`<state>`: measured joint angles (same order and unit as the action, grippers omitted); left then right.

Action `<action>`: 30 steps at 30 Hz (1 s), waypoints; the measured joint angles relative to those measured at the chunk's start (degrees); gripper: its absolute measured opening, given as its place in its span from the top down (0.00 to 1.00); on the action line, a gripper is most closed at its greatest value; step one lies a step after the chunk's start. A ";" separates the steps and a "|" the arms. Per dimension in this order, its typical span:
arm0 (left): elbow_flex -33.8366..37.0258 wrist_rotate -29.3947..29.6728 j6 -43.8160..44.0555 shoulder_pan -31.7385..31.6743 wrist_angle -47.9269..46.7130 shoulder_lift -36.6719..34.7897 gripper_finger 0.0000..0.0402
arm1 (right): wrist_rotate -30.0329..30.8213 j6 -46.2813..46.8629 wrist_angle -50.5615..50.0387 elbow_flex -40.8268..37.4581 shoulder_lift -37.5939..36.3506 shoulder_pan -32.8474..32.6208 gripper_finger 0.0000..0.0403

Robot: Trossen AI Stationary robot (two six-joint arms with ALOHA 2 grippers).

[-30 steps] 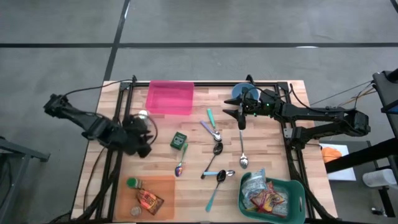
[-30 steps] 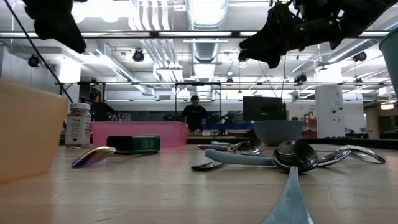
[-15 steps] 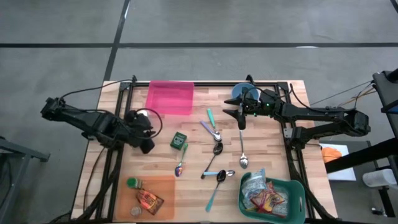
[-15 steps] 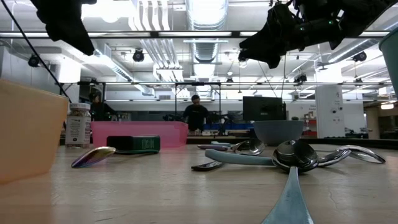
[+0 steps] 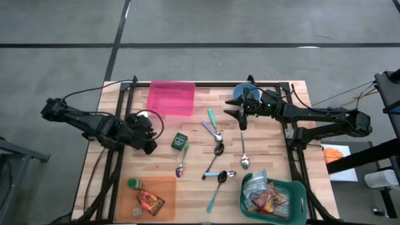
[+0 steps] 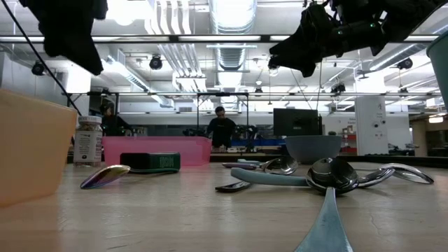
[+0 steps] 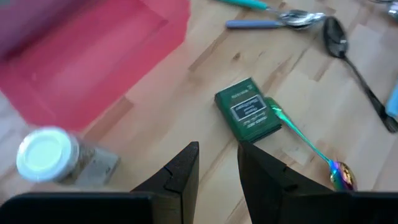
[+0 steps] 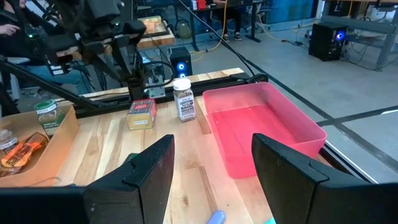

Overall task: Pick & Place Food Item
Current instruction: Put the white seasoning bottle into the orange bin

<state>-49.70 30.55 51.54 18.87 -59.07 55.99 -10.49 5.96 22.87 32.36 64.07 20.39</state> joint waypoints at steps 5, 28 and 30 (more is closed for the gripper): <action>2.35 -1.20 11.10 0.00 -0.13 0.00 0.72 | 0.00 0.00 0.00 0.00 0.00 0.00 0.48; 1.75 0.40 23.10 -0.77 -5.48 0.00 0.30 | 0.01 0.00 0.00 0.00 0.00 0.00 0.48; 0.54 0.49 24.08 -1.71 -8.35 0.00 0.24 | 0.01 0.00 -0.02 0.00 0.00 0.01 0.48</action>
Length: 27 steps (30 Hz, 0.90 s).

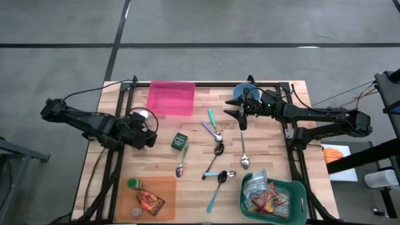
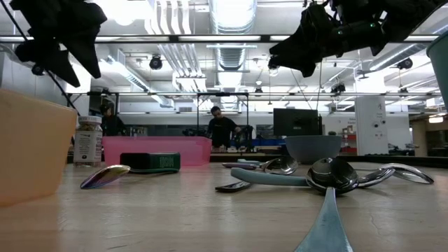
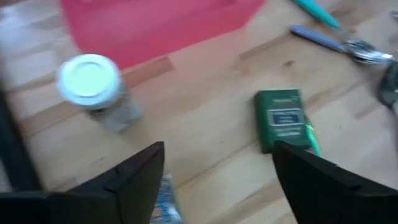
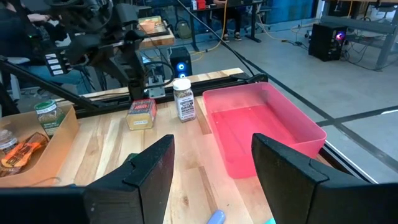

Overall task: Pick & Place Food Item
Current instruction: Put the white seasoning bottle into the orange bin

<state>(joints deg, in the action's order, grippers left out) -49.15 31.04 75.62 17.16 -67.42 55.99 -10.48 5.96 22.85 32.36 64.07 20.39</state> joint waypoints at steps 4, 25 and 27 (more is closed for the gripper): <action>-1.20 -1.83 0.94 -2.95 -4.52 0.00 0.16 | 0.00 0.00 0.00 0.00 0.00 0.01 0.48; -0.58 -6.09 -18.52 -26.06 -2.50 0.02 0.10 | 0.00 0.00 0.02 0.00 -0.07 -0.01 0.48; 0.18 -5.98 -19.65 -26.63 -1.56 0.07 0.10 | 0.00 0.00 0.02 0.00 -0.07 -0.01 0.48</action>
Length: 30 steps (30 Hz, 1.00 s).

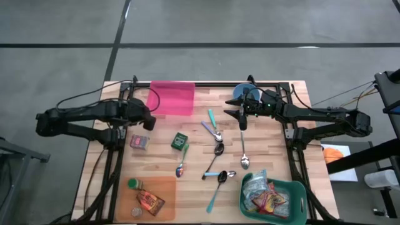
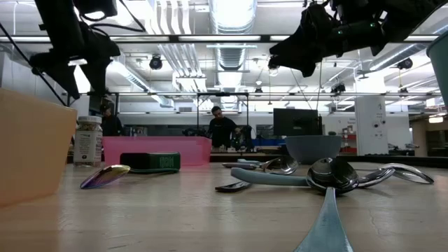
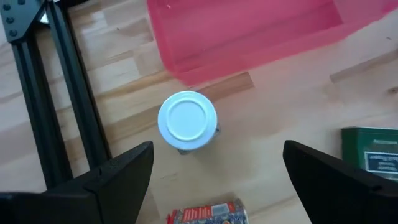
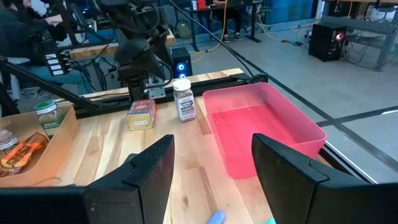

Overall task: Pick & Place Food Item
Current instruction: Put the white seasoning bottle into the orange bin

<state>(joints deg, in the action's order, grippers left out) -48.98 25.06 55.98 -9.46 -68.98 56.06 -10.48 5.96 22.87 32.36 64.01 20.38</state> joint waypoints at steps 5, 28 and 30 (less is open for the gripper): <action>2.36 -0.04 0.61 -1.17 0.54 2.23 0.10 | 0.00 0.00 0.00 0.00 0.00 0.01 0.48; 4.42 -1.19 -1.87 -10.42 7.90 11.52 0.10 | -0.02 0.00 -0.02 0.00 0.00 0.02 0.48; 4.42 -2.80 2.69 -11.59 7.67 11.64 0.10 | 0.00 0.00 -0.02 0.00 0.00 0.01 0.48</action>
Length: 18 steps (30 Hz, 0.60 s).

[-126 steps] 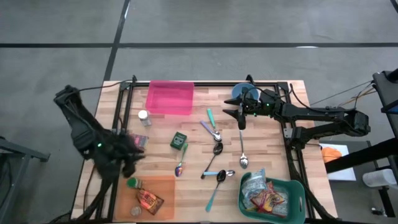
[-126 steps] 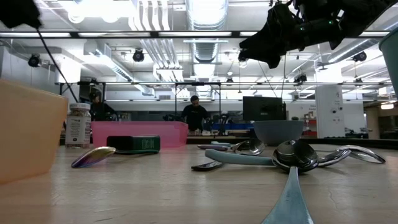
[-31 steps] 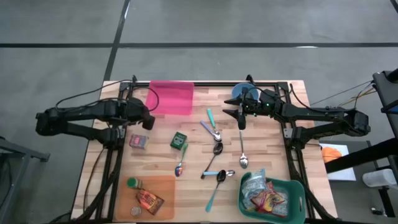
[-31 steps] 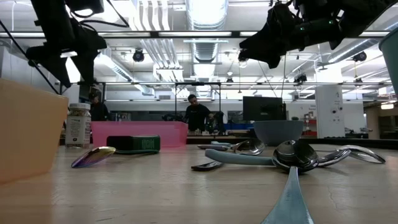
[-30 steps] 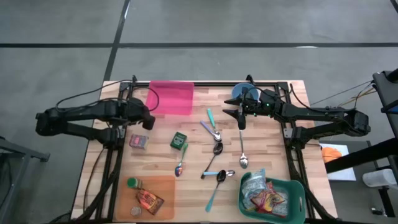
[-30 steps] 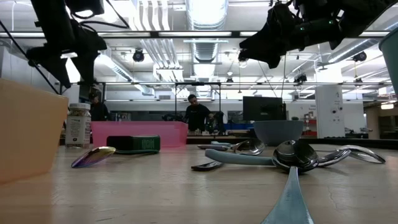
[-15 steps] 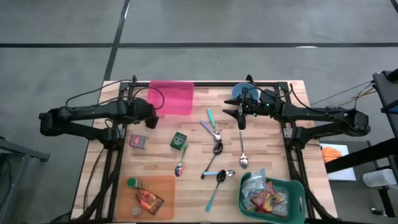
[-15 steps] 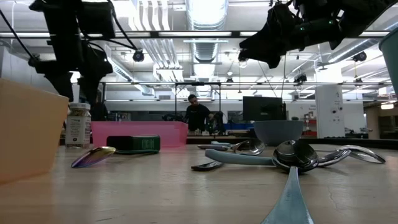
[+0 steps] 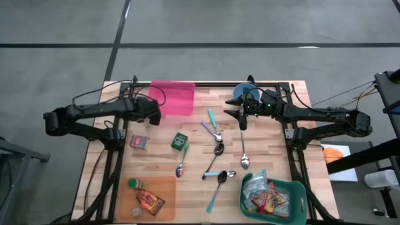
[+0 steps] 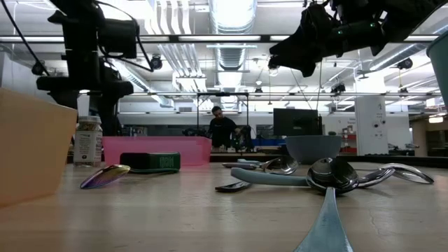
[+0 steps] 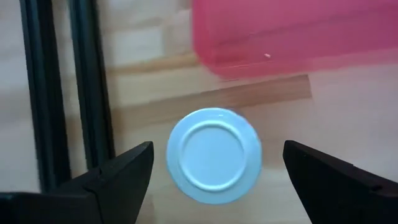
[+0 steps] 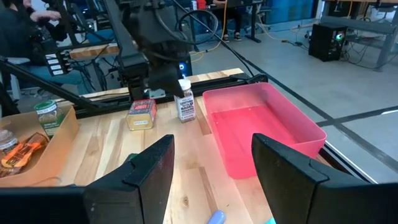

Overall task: Pick & Place Food Item
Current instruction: Put the white seasoning bottle into the orange bin

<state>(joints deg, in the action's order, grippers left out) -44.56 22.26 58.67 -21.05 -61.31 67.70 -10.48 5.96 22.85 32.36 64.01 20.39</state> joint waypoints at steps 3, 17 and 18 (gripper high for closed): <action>0.01 -1.93 6.45 -1.23 -0.18 -0.04 0.10 | 0.00 0.00 0.00 0.00 0.00 0.00 0.48; 0.02 -7.98 7.09 -7.50 1.34 0.02 0.10 | 0.00 0.00 0.02 0.00 0.00 0.01 0.48; 0.02 -7.99 6.98 -7.62 1.34 0.02 0.10 | -0.01 0.00 0.01 0.00 0.00 0.00 0.48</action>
<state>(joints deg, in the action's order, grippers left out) -44.53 14.27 65.65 -28.67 -59.96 67.72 -10.49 5.96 22.86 32.36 64.01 20.39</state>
